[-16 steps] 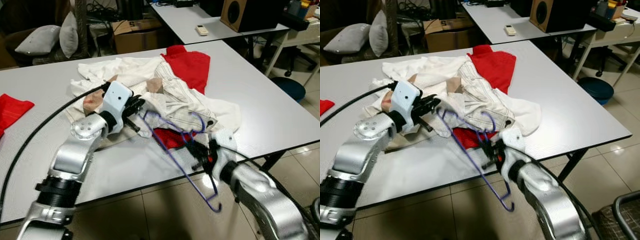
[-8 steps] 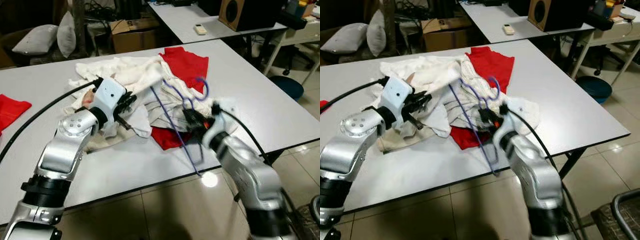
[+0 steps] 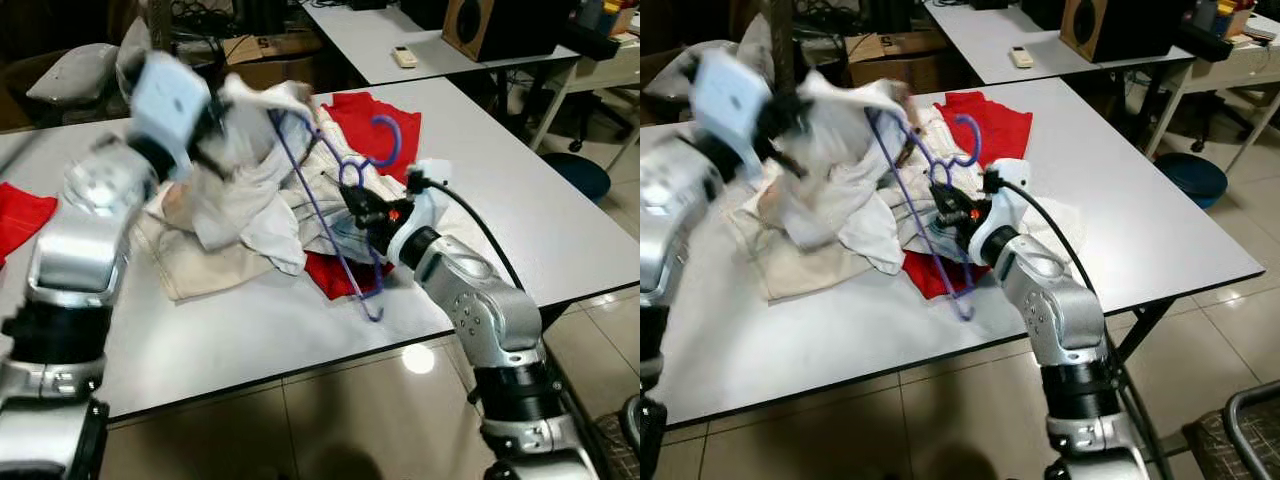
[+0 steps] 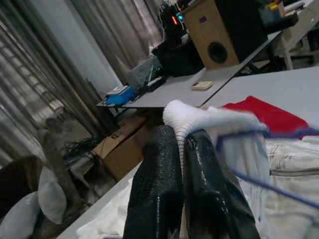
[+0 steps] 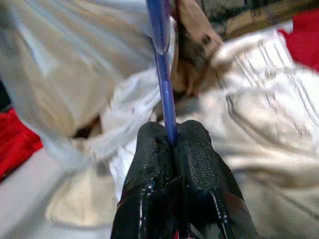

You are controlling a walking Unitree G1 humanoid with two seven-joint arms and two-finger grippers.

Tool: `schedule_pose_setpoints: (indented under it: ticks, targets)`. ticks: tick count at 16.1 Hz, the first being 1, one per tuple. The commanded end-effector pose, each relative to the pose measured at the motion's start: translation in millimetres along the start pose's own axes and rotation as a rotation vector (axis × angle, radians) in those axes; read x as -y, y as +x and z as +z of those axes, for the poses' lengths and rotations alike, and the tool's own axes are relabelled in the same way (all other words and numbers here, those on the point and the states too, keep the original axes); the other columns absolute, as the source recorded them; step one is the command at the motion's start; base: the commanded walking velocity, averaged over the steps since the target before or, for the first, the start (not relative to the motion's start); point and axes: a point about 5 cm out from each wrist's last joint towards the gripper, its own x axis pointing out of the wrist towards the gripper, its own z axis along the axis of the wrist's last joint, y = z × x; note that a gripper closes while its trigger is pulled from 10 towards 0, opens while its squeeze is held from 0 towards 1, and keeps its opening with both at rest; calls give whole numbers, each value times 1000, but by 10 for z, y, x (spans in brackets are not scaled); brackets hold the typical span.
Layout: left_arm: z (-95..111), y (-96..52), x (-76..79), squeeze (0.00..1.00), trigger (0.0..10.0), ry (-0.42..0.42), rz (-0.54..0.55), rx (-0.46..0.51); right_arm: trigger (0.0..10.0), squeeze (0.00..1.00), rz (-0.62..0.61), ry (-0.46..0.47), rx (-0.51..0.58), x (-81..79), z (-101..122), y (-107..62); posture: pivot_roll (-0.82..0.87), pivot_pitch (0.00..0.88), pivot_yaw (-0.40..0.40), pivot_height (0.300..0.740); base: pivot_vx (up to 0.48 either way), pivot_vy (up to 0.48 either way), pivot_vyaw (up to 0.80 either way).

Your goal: Hang hanger

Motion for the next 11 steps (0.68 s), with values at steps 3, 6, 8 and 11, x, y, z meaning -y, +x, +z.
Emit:
schedule_pose_setpoints:
  ticks: [3,6,8,11]
  targets:
    - [53,22,131,0,0,-65,-59,18,10000,0,8,12,-61,-3,-65,71,129,0,33,740,0,0,0]
    - [-34,9,326,0,0,-107,-174,-35,10000,0,30,270,104,0,132,196,148,0,37,740,0,0,0]
    - [-112,-16,412,0,0,-139,-215,-76,10000,0,44,373,178,24,209,255,149,0,37,740,0,0,0]
    - [-112,-27,561,0,0,-278,-291,-113,10000,0,71,538,267,47,333,454,190,0,27,740,0,0,0]
